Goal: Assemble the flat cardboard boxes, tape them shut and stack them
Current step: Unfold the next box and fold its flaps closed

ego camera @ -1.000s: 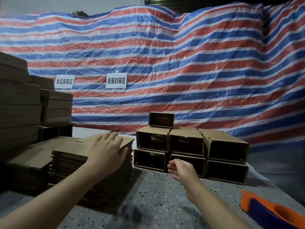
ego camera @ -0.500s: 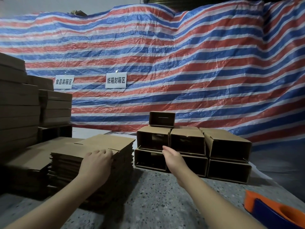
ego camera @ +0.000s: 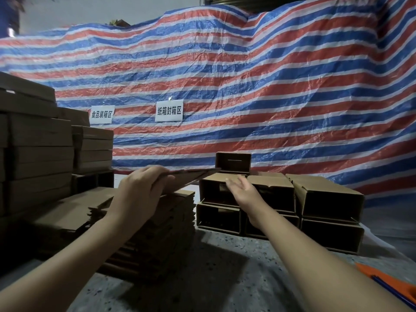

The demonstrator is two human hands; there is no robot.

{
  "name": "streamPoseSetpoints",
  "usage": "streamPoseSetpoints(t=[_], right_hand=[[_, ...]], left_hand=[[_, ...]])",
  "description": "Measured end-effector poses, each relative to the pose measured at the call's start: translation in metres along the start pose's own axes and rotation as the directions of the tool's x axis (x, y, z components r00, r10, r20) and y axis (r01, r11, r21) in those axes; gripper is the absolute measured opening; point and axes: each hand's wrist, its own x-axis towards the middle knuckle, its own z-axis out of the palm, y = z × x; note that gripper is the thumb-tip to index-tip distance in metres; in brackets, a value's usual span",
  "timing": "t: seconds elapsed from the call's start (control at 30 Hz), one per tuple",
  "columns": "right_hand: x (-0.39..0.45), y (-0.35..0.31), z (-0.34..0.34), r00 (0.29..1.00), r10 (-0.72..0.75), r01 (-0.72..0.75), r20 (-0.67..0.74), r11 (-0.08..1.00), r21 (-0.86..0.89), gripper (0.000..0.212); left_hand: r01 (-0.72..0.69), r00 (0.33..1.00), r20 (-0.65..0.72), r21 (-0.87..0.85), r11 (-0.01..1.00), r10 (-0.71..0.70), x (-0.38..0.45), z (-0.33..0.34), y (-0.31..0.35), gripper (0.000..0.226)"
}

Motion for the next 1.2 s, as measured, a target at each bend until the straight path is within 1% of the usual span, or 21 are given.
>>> streamPoseSetpoints(t=[0.1, 0.17, 0.2, 0.27, 0.33, 0.4, 0.47, 0.5, 0.57, 0.67, 0.73, 0.8, 0.87, 0.9, 1.0, 1.03, 1.1, 1.17, 1.2], right_hand=[[0.008, -0.013, -0.007, 0.999, -0.034, 0.037, -0.038, 0.997, 0.061, 0.087], [0.012, -0.023, -0.016, 0.994, -0.057, 0.069, -0.092, 0.989, 0.132, 0.092], [0.012, -0.028, -0.021, 0.990, -0.078, 0.096, -0.120, 0.983, 0.158, 0.091], [0.011, -0.037, -0.034, 0.976, -0.126, 0.155, -0.179, 0.975, 0.161, 0.081], [0.005, -0.045, -0.049, 0.953, -0.159, 0.202, -0.256, 0.968, 0.148, 0.073], [-0.002, -0.055, -0.063, 0.924, -0.173, 0.238, -0.340, 0.958, 0.160, 0.058], [-0.010, -0.062, -0.079, 0.895, -0.198, 0.271, -0.399, 0.953, 0.135, 0.049], [-0.015, -0.064, -0.087, 0.886, -0.220, 0.286, -0.409, 0.952, 0.107, 0.048], [-0.024, -0.063, -0.103, 0.882, -0.233, 0.276, -0.411, 0.960, 0.049, 0.048], [-0.039, -0.056, -0.129, 0.891, -0.197, 0.223, -0.409, 0.975, 0.017, 0.051], [-0.047, -0.048, -0.143, 0.890, -0.165, 0.192, -0.424, 0.981, 0.022, 0.049], [-0.053, -0.036, -0.154, 0.879, -0.141, 0.170, -0.456, 0.985, 0.023, 0.048], [-0.057, -0.022, -0.162, 0.860, -0.127, 0.161, -0.494, 0.987, 0.028, 0.047], [-0.059, -0.015, -0.165, 0.852, -0.116, 0.154, -0.511, 0.988, 0.033, 0.046], [-0.064, 0.008, -0.170, 0.837, -0.085, 0.130, -0.541, 0.990, 0.045, 0.043], [-0.065, 0.015, -0.172, 0.835, -0.077, 0.129, -0.545, 0.990, 0.057, 0.040], [-0.066, 0.030, -0.173, 0.831, -0.078, 0.141, -0.551, 0.987, 0.073, 0.033], [-0.067, 0.044, -0.173, 0.830, -0.083, 0.146, -0.552, 0.987, 0.071, 0.034], [-0.068, 0.051, -0.172, 0.829, -0.081, 0.141, -0.553, 0.988, 0.067, 0.036]], left_hand=[[-0.013, 0.997, -0.075, -0.087, 0.996, 0.007, 0.013, -0.011, 0.014, 0.007], [0.009, 0.993, -0.115, -0.135, 0.991, -0.024, 0.022, -0.016, 0.023, 0.006], [0.039, 0.991, -0.123, -0.170, 0.985, -0.060, 0.026, -0.018, 0.027, 0.007], [0.100, 0.984, -0.114, -0.277, 0.956, -0.136, 0.033, -0.019, 0.034, 0.007], [0.140, 0.981, -0.061, -0.419, 0.897, -0.182, 0.038, -0.016, 0.041, 0.009], [0.235, 0.964, 0.034, -0.573, 0.785, -0.264, 0.046, -0.010, 0.047, 0.016], [0.372, 0.913, 0.146, -0.685, 0.627, -0.382, 0.054, -0.001, 0.051, 0.022], [0.431, 0.881, 0.199, -0.713, 0.554, -0.429, 0.058, 0.005, 0.052, 0.023], [0.527, 0.822, 0.307, -0.729, 0.437, -0.479, 0.063, 0.019, 0.054, 0.023], [0.613, 0.755, 0.450, -0.744, 0.268, -0.478, 0.061, 0.045, 0.062, 0.026], [0.664, 0.704, 0.521, -0.725, 0.186, -0.482, 0.058, 0.064, 0.070, 0.029], [0.704, 0.652, 0.568, -0.700, 0.121, -0.503, 0.055, 0.083, 0.079, 0.026], [0.724, 0.628, 0.582, -0.681, 0.113, -0.517, 0.052, 0.100, 0.086, 0.024], [0.723, 0.630, 0.579, -0.681, 0.119, -0.518, 0.050, 0.107, 0.089, 0.022], [0.689, 0.670, 0.560, -0.714, 0.128, -0.487, 0.040, 0.126, 0.095, 0.013], [0.685, 0.674, 0.561, -0.718, 0.123, -0.480, 0.037, 0.131, 0.096, 0.012], [0.697, 0.655, 0.578, -0.710, 0.096, -0.487, 0.029, 0.142, 0.097, 0.014], [0.725, 0.622, 0.606, -0.685, 0.072, -0.496, 0.021, 0.154, 0.097, 0.015], [0.743, 0.606, 0.621, -0.665, 0.075, -0.497, 0.017, 0.160, 0.097, 0.014]])
